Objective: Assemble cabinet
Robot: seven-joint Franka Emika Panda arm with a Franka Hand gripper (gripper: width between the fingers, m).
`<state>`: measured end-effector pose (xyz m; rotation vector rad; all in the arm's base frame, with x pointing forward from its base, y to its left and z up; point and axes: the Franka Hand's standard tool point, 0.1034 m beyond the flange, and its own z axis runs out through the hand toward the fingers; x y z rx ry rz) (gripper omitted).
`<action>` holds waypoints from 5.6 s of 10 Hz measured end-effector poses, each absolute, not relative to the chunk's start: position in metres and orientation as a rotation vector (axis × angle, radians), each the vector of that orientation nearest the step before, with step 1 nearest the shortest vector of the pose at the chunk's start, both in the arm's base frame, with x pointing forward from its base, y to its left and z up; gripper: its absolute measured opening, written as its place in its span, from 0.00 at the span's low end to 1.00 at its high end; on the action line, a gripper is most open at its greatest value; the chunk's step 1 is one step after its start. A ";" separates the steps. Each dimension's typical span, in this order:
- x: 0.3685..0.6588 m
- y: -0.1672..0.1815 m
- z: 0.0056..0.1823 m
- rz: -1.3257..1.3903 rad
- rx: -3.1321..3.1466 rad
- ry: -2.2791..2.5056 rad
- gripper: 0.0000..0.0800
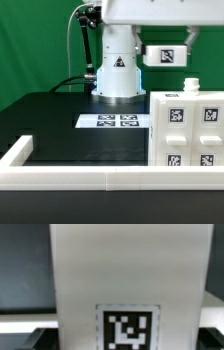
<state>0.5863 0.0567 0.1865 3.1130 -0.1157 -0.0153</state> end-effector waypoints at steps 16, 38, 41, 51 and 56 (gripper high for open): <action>0.619 0.079 0.163 0.017 3.108 -0.013 0.71; 0.623 0.076 0.156 0.234 3.117 -0.015 0.72; 0.623 0.076 0.156 0.235 3.118 -0.045 0.72; 0.620 0.086 0.153 0.202 2.951 -1.252 0.71; 0.613 0.091 0.145 0.103 2.665 -1.849 0.69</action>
Offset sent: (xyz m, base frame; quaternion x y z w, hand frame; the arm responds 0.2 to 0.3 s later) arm 0.0000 0.0000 0.0000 0.0000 0.0000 0.0000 1.0000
